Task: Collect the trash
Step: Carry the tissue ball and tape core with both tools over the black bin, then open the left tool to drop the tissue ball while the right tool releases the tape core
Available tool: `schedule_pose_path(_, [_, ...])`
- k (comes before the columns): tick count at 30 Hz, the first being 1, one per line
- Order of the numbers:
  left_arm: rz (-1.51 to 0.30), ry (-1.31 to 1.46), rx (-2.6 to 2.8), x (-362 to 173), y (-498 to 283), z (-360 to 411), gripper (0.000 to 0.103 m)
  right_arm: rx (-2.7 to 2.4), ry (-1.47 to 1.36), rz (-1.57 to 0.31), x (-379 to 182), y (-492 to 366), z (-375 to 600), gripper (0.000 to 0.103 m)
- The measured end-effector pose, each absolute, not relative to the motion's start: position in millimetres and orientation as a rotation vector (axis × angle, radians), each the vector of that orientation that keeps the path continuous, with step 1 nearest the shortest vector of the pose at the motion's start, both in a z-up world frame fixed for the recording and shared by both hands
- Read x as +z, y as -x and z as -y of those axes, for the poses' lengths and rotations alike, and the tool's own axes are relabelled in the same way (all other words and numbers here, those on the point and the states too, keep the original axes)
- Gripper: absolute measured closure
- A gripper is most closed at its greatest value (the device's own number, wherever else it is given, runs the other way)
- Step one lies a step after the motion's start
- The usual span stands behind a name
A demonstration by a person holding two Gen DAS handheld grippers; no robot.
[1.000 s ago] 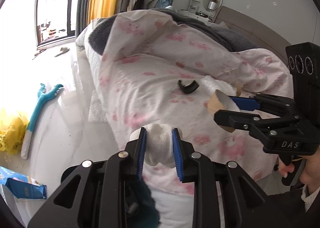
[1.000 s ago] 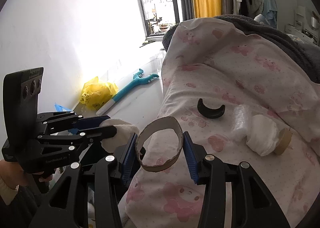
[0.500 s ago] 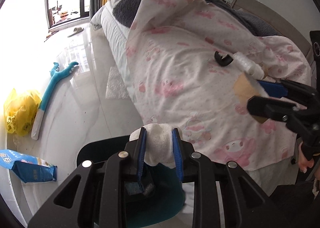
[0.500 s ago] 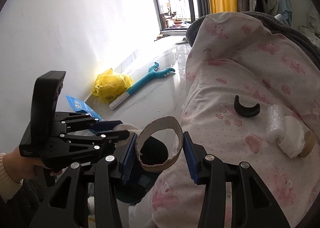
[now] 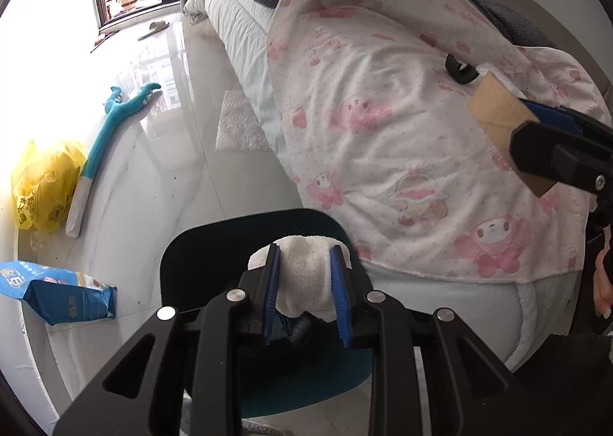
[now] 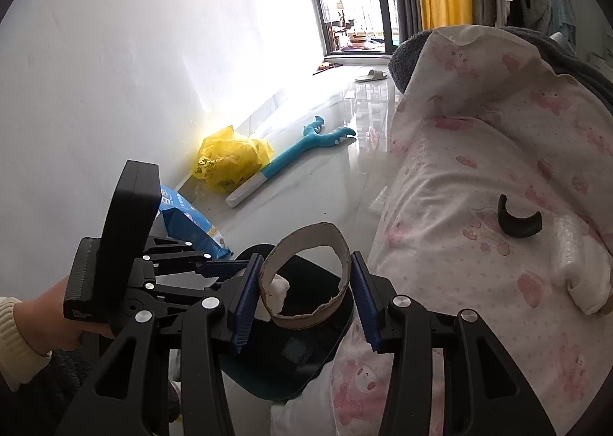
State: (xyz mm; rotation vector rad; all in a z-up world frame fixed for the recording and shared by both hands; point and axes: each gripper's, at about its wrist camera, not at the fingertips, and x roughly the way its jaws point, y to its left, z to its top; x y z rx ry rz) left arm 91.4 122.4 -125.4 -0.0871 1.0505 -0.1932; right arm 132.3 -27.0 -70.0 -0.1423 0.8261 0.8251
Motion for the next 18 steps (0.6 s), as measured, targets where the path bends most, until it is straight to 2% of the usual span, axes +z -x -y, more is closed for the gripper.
schedule_pose_path(11, [-1.130, 0.099, -0.168, -144.2, -81.8, -146.7, 0.073, 0.858, 0.161, -0.851, -81.3, -129.4, -4.7, 0.056])
schedule_pose_path(16, [-1.193, 0.097, -0.155, -158.1, -77.0, -158.4, 0.068, 0.874, 0.169, -0.870, -89.7, -129.2, -21.4, 0.056])
schedule_pose_path(18, [-1.209, 0.100, -0.150, -162.3, -74.2, -163.7, 0.061, 0.880, 0.171, -0.878, -92.8, -129.0, -27.5, 0.056])
